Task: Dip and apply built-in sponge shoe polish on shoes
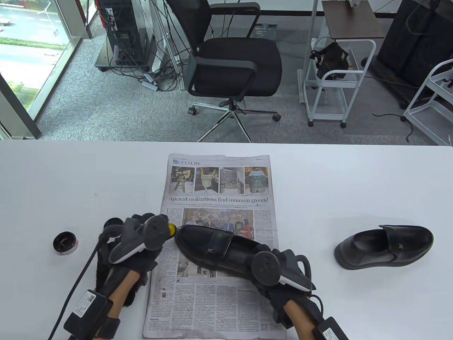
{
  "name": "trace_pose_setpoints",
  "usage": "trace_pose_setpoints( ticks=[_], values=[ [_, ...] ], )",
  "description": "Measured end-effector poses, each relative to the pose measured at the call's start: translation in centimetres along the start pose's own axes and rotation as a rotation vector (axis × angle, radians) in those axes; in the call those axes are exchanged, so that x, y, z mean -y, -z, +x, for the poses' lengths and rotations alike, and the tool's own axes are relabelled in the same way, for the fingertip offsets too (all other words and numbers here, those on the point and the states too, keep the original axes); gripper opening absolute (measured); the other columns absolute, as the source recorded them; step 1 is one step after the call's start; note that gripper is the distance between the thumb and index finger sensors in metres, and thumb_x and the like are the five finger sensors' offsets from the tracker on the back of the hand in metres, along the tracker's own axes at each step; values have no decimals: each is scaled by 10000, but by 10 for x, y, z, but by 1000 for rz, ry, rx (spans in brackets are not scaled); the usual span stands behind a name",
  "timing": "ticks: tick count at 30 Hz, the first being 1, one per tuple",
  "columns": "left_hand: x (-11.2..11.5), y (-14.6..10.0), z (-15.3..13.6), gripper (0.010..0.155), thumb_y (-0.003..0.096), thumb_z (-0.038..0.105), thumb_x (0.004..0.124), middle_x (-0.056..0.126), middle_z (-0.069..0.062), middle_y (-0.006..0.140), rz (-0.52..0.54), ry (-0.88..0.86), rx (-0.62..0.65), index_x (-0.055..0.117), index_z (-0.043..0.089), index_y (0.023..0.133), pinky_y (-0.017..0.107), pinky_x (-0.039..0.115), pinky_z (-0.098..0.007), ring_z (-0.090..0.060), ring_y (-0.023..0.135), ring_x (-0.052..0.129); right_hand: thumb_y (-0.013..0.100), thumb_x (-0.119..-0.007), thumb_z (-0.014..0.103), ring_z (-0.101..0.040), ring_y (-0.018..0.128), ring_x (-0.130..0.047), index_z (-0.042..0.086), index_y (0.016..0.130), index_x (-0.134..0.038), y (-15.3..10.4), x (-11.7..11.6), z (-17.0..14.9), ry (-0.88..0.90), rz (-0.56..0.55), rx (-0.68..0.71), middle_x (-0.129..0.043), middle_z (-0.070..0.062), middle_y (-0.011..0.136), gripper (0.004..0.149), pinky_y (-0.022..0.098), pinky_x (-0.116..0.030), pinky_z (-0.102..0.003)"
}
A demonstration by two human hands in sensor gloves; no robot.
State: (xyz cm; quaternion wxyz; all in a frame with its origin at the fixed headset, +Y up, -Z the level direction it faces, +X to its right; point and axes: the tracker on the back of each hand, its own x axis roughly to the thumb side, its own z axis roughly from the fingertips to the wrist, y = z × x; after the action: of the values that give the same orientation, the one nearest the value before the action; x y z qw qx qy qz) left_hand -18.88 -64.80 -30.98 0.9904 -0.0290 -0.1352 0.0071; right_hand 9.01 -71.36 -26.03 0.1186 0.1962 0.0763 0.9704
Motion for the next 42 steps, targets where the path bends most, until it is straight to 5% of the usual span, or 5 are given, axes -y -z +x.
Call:
trace_pose_setpoints(
  ticks=[8,16,29,36,42],
  values=[
    [6,25,67,461,572,382,775,894,-108,879,-39,-133,165,762,182,987,638,702,-623,-434,837,844,464,-737,374,-488,660,-818,226,820,-764,0,0,0,0,2,1,-616,-91,957,387,551,-684,-655],
    [19,51,92,490,573,439,757,885,-129,873,-64,-144,203,792,162,975,630,706,-620,-434,820,844,465,-736,375,-488,662,-817,226,820,-763,0,0,0,-3,3,3,-617,-91,957,386,551,-684,-656],
    [38,75,40,483,568,425,751,896,-115,838,-68,1,-14,796,139,955,618,719,-614,-413,793,862,464,-737,374,-489,661,-816,225,821,-764,0,0,0,-3,5,2,-616,-93,958,387,552,-683,-657],
    [31,58,14,471,562,425,759,942,-113,851,-85,116,-44,809,162,949,611,756,-604,-407,787,909,465,-736,375,-487,661,-816,222,822,-761,0,0,0,-3,5,3,-614,-94,958,389,551,-683,-656],
    [29,40,21,473,565,432,765,935,-121,869,-117,165,22,803,162,952,620,749,-605,-405,799,902,466,-735,376,-487,663,-814,222,822,-760,0,0,1,-5,5,0,-613,-94,958,389,551,-682,-657]
  ],
)
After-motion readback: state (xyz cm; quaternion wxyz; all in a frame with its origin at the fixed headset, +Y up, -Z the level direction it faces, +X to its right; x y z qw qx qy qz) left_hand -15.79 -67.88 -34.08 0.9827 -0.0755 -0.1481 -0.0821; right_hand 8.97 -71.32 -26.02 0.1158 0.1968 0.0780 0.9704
